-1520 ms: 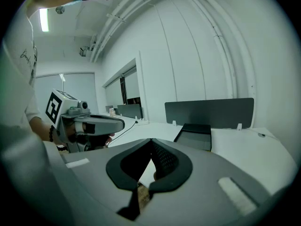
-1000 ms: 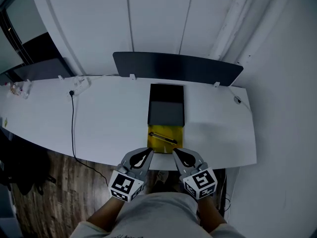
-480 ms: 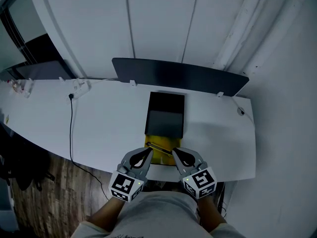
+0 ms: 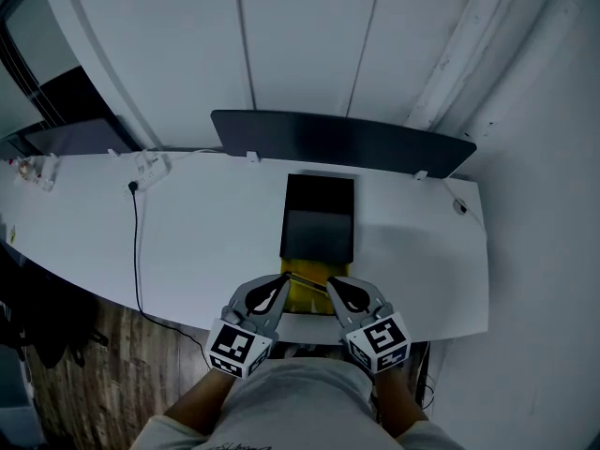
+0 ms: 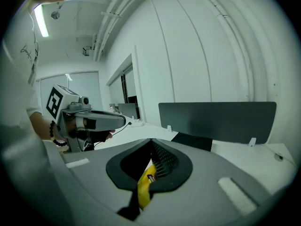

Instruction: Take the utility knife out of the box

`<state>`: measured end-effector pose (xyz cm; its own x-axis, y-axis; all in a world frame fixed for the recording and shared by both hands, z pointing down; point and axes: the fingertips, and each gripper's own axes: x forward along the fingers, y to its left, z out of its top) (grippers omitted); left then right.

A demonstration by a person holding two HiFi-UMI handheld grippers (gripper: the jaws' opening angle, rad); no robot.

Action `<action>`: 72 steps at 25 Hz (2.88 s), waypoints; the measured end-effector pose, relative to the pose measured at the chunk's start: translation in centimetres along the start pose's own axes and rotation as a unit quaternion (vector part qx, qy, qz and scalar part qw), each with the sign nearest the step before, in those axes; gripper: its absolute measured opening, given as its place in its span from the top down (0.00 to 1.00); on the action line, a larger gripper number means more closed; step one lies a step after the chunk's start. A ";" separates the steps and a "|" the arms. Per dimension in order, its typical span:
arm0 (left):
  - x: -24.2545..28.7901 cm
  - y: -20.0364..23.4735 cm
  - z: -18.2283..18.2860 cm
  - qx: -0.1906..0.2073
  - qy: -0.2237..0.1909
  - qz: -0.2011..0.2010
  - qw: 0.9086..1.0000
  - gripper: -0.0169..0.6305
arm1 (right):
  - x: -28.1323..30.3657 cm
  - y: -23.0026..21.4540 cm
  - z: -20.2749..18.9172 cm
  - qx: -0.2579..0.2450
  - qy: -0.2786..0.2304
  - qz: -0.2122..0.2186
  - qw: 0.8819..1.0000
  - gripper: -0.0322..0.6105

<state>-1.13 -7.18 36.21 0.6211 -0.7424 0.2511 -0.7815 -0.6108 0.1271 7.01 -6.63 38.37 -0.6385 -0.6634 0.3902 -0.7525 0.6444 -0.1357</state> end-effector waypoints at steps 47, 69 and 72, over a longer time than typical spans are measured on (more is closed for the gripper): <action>3.6 4.5 -9.3 -0.038 0.088 -0.031 0.995 0.97 | 6.1 -3.0 -8.7 -0.006 0.124 -0.008 0.992 0.93; 4.4 5.4 -12.1 -0.041 0.109 -0.041 0.992 0.97 | 8.9 -3.1 -15.9 -0.075 0.243 0.021 0.967 0.93; 4.3 5.5 -12.8 -0.048 0.114 -0.040 0.991 0.97 | 9.2 -2.8 -17.0 -0.096 0.268 0.030 0.958 0.91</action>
<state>-3.54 -10.17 50.26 0.6606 -0.6039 0.4461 -0.7390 -0.6279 0.2442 6.05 -8.08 57.79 -0.4657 -0.3654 0.8059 -0.6404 0.7677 -0.0220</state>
